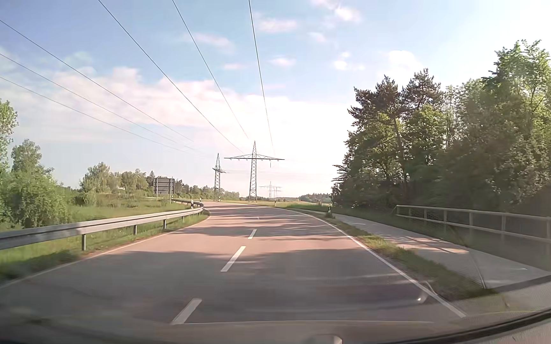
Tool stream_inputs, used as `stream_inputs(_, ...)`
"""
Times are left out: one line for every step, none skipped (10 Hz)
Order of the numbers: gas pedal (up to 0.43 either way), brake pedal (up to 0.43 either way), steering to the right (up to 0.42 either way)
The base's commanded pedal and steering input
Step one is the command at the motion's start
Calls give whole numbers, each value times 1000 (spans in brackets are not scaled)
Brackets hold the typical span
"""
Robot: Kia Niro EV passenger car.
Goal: Follow the waypoints while adhering to traffic rules and regulations
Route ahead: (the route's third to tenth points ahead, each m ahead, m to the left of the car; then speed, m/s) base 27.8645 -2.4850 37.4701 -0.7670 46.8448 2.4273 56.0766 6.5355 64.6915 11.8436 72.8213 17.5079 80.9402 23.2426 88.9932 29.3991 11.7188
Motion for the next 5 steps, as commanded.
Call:
stream_inputs(157,0,-10)
stream_inputs(157,0,-10)
stream_inputs(157,0,-11)
stream_inputs(157,0,-11)
stream_inputs(157,0,-13)
